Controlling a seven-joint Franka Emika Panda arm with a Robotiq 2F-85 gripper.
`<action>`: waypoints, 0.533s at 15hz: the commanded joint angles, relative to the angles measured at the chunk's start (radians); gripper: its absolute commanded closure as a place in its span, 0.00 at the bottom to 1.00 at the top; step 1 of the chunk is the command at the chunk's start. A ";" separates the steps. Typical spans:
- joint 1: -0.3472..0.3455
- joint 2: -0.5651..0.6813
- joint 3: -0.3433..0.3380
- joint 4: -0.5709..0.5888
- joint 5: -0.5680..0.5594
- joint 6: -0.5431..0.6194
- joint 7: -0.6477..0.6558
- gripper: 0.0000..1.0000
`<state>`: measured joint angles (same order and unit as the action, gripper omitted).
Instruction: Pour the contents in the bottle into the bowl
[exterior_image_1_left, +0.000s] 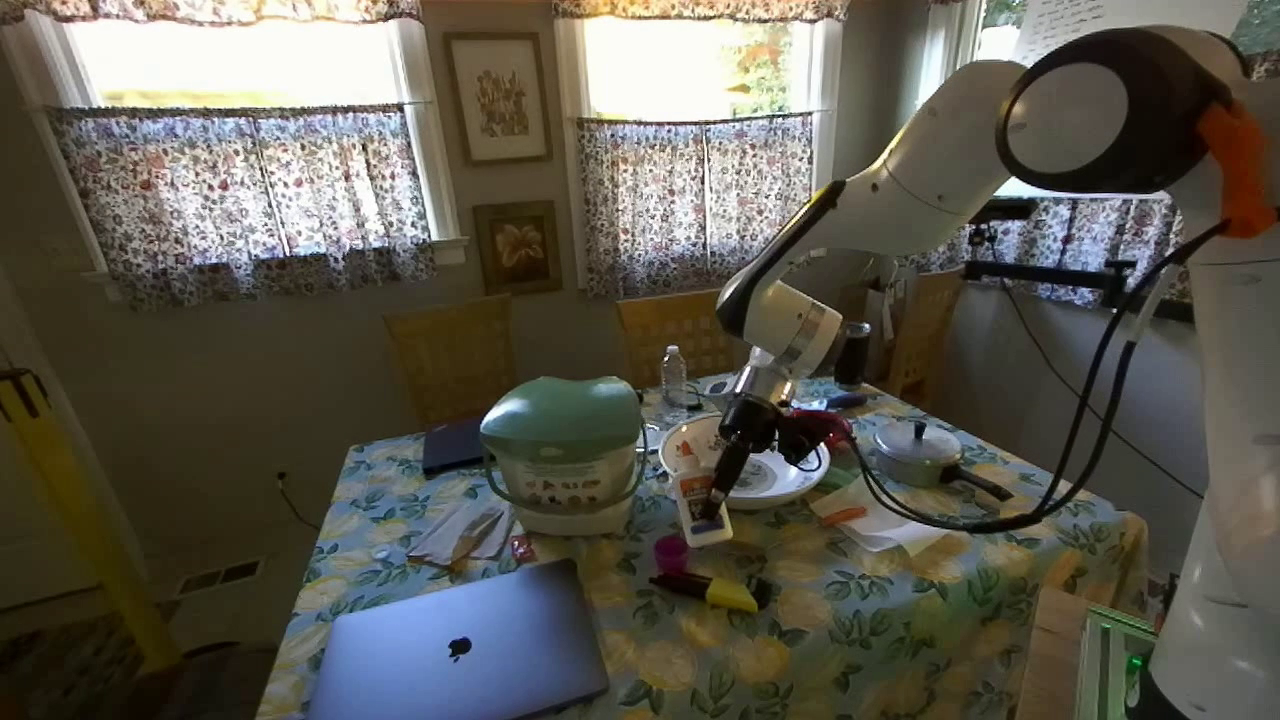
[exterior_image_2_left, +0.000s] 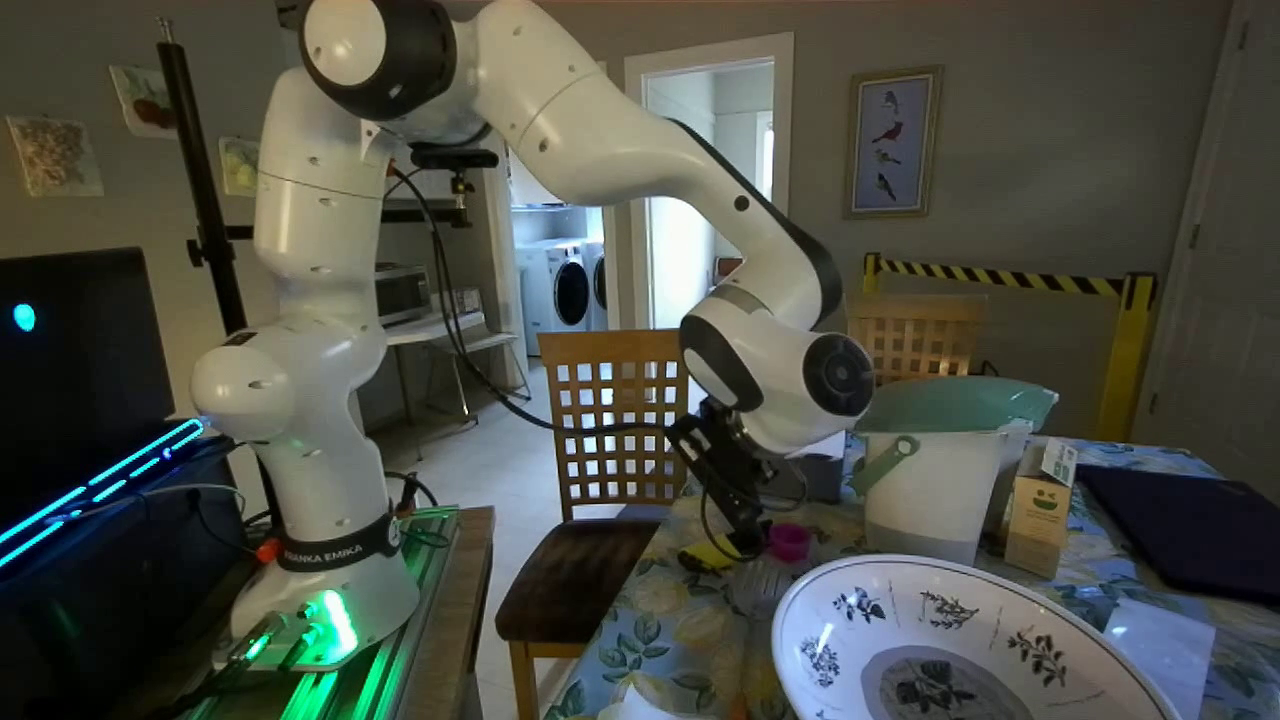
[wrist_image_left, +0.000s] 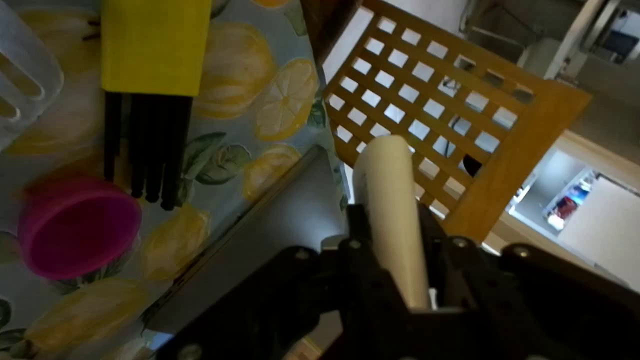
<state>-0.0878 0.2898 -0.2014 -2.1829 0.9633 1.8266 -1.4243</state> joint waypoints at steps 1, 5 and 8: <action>0.019 -0.003 0.060 0.002 -0.142 0.111 0.006 0.94; 0.030 0.027 0.115 0.009 -0.315 0.235 0.004 0.94; 0.035 0.038 0.150 0.009 -0.457 0.325 0.014 0.94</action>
<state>-0.0578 0.3157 -0.0783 -2.1822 0.6294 2.0816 -1.4240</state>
